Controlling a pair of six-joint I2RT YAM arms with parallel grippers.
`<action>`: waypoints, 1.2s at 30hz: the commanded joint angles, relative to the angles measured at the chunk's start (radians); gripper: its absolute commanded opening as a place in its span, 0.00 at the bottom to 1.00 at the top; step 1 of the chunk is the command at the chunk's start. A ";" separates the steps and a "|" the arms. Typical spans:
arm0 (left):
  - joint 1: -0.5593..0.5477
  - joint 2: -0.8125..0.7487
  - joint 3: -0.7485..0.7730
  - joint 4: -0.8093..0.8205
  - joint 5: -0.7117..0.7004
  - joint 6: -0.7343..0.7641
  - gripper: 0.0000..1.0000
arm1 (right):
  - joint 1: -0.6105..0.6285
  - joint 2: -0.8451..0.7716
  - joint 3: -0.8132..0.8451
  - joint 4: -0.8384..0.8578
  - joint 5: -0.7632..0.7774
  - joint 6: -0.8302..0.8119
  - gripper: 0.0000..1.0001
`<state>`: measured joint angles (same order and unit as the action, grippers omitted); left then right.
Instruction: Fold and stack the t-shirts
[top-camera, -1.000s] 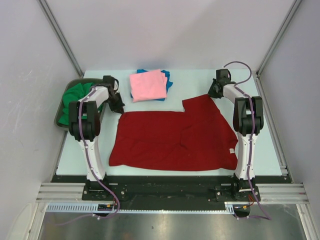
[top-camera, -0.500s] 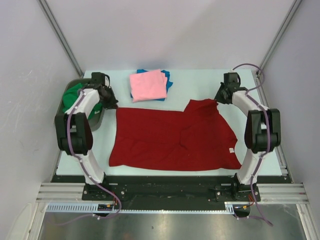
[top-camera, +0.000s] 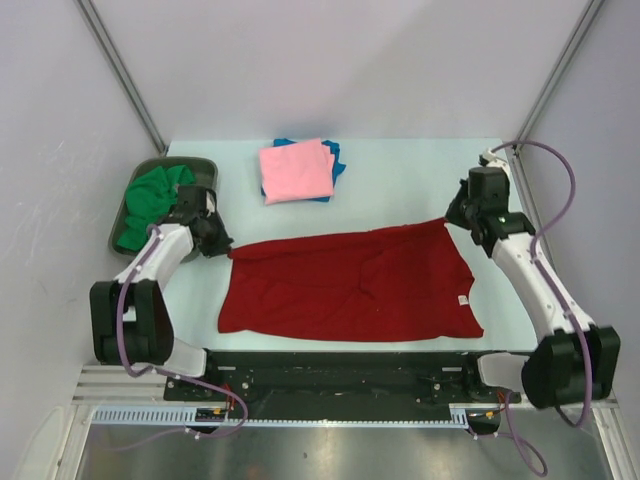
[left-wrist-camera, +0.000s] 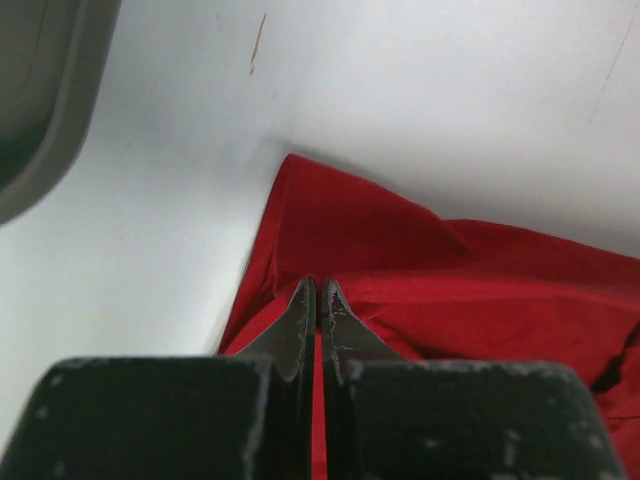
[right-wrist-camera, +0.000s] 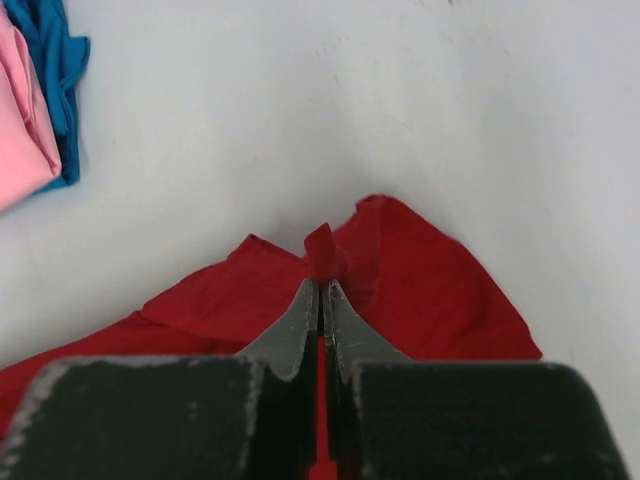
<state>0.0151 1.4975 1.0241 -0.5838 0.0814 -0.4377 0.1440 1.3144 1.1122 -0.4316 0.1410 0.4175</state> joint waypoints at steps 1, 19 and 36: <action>-0.006 -0.144 -0.076 0.062 -0.020 -0.026 0.00 | 0.000 -0.174 -0.098 -0.104 0.048 0.018 0.00; -0.007 -0.335 -0.223 -0.116 0.067 -0.038 0.00 | 0.308 -0.701 -0.291 -0.554 0.216 0.446 0.00; -0.006 -0.708 -0.282 -0.220 0.202 -0.144 1.00 | 0.388 -0.862 -0.265 -0.672 0.273 0.462 1.00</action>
<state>0.0105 0.8352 0.6983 -0.8150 0.2455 -0.5537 0.5308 0.3874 0.8055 -1.2201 0.3691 0.9569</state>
